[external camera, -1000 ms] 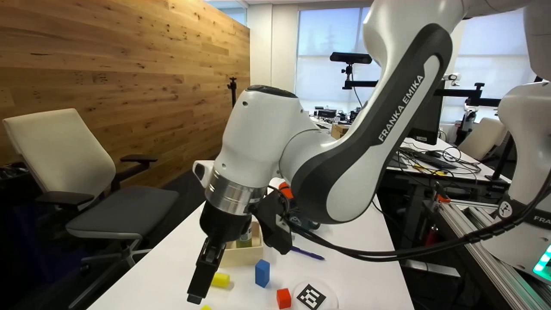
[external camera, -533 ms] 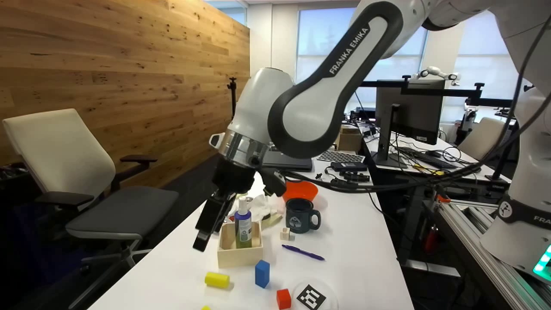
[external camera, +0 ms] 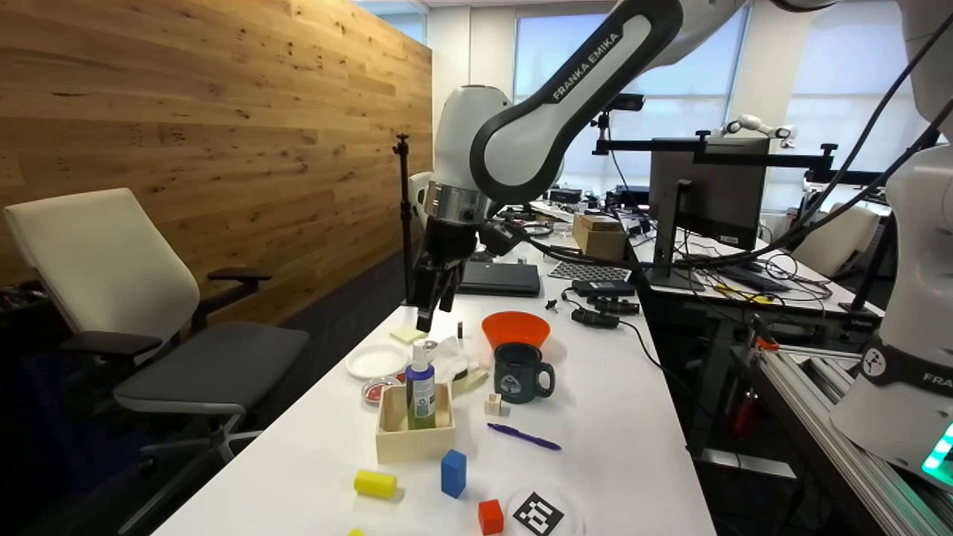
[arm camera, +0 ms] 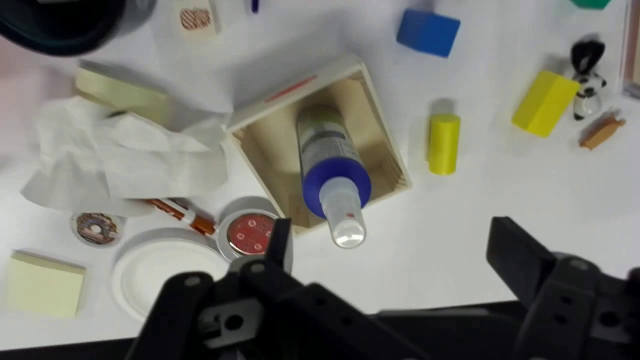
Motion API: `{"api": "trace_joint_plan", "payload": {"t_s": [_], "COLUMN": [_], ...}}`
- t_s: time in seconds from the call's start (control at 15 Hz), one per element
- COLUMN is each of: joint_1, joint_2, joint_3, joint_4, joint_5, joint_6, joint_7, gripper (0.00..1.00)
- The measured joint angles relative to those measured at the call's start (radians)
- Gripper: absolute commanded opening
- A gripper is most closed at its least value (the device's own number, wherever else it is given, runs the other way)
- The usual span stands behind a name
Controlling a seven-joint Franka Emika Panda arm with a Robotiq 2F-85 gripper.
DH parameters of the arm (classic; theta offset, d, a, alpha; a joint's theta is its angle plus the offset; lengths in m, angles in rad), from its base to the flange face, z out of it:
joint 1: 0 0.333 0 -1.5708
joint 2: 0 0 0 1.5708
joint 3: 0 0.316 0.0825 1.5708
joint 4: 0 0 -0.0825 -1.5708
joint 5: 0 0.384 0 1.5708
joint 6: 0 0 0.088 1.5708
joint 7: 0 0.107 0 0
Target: Move the green cube to the white object, then close it
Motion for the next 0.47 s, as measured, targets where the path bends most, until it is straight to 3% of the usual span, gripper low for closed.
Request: {"api": "trace_joint_plan", "payload": {"t_s": [0.27, 0.47], "joint_1": [-0.004, -0.004], "joint_2": [-0.064, -0.084], "joint_3": [-0.002, -0.001], "joint_4": [-0.001, -0.001], "joint_5": [-0.005, -0.001], "joint_6": [-0.225, -0.293], "joint_7": [-0.058, -0.08], "gripper": [1.0, 1.0]}}
